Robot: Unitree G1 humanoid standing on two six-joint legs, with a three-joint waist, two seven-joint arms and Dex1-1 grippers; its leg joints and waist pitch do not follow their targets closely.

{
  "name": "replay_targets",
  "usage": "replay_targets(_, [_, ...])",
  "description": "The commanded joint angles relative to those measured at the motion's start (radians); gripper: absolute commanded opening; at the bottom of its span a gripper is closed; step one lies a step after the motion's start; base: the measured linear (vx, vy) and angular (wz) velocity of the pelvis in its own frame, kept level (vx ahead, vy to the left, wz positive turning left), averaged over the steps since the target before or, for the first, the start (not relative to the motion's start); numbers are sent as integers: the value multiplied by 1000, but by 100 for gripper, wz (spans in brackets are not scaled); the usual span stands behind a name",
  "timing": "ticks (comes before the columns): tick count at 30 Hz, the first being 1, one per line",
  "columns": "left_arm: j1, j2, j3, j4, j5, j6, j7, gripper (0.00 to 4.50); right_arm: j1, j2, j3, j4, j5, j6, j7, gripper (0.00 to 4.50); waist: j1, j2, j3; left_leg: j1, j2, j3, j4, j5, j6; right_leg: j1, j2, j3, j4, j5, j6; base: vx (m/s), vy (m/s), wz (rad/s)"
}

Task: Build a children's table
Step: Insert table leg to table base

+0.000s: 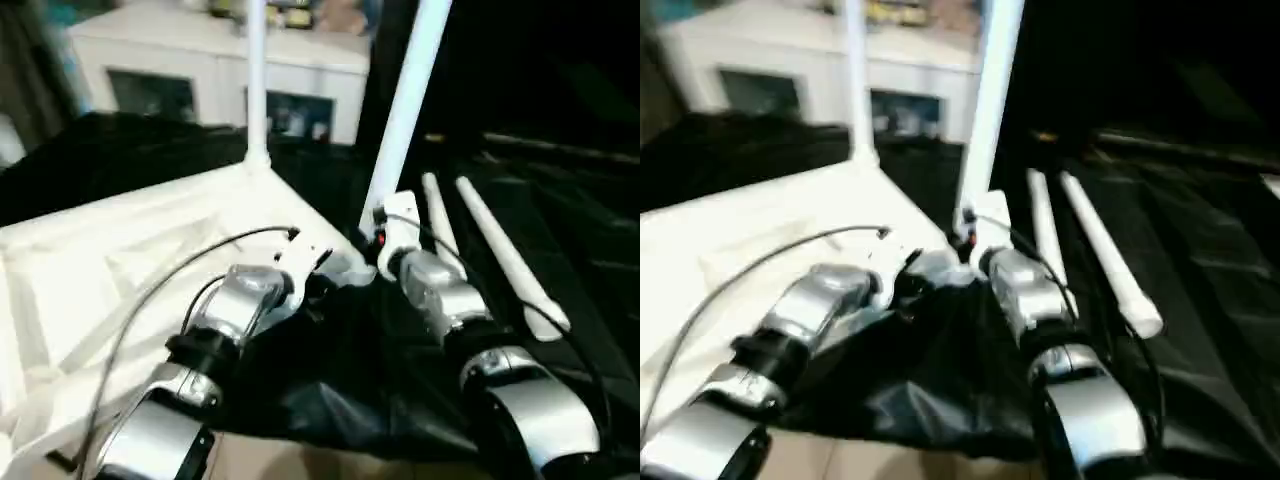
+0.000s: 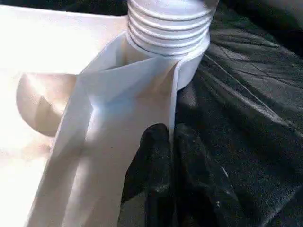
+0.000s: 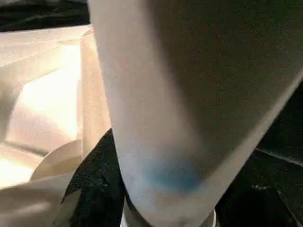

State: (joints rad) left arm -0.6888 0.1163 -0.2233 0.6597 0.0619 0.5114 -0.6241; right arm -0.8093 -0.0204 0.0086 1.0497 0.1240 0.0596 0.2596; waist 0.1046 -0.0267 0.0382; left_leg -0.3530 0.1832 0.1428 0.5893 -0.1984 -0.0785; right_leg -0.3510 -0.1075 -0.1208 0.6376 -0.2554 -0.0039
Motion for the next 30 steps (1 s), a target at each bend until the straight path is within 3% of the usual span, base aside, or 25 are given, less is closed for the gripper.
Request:
replay_targets(1, [-24,30,42,10,28,12,103,0,68,22,18,140,-18,103,3,191,-13,14,-36,-13,56,-34,-105,-396,-79,10,-60,51,-126,-519,-56,66,47,-17])
replay_targets(2, [-22,35,37,9,30,12,102,0,64,24,16,145,-22,101,-1,191,-15,14,-40,8,60,-29,-107,-428,-78,-4,-64,63,-126,-404,-99,0,0,0])
replay_targets(3, [-21,37,36,9,29,13,102,0,63,25,15,147,-24,101,-3,191,-15,13,-40,13,60,-24,-106,-413,-73,-7,-65,70,-124,-342,-123,0,0,0])
replay_targets(5, [-18,41,34,10,27,13,101,0,59,28,7,151,-26,103,-5,191,-19,7,-35,7,57,-11,-110,-375,-48,1,-62,78,-123,-307,-151,0,0,0])
replay_targets(8, [-16,44,30,8,27,9,93,0,55,30,0,153,-24,107,1,191,-19,5,-35,13,55,-6,-109,-388,-38,-4,-67,85,-134,-402,-130,0,0,0])
replay_targets(10, [-11,48,27,1,27,8,82,0,51,33,3,153,-28,103,24,191,-18,4,-35,6,57,-7,-112,-363,-35,-1,-67,86,-134,-391,-121,0,0,0])
replay_targets(14, [-4,53,18,-12,27,-4,61,0,44,35,19,153,-41,75,63,191,-17,4,-37,5,59,-3,-112,-326,-30,1,-65,88,-129,-332,-134,0,0,0])
replay_targets(17, [2,60,9,-21,28,-21,44,0,38,38,0,143,-20,62,96,191,-14,3,-39,4,59,2,-111,-298,-18,4,-66,89,-127,-306,-142,0,0,0])
replay_targets(18, [6,65,2,-27,30,-37,31,0,33,38,-9,138,-13,54,112,226,-13,3,-40,5,60,5,-111,-278,-13,5,-66,90,-126,-282,-149,0,0,0])
replay_targets(23, [24,93,-19,-65,29,-72,-21,0,13,24,-25,101,8,12,205,271,-16,7,-45,2,62,9,-109,-232,-8,13,-62,89,-113,-184,-176,0,0,0])
replay_targets(25, [27,102,-23,-74,26,-81,-35,0,9,15,-25,87,12,2,237,289,-17,8,-52,-5,59,11,-102,-135,13,21,-56,87,-93,-13,-206,0,0,0])
replay_targets(30, [44,135,-37,-107,14,-118,-89,0,10,-17,-24,52,6,-25,332,334,-20,11,-52,-3,58,18,-94,-123,44,22,-55,87,-88,56,-249,0,0,0])
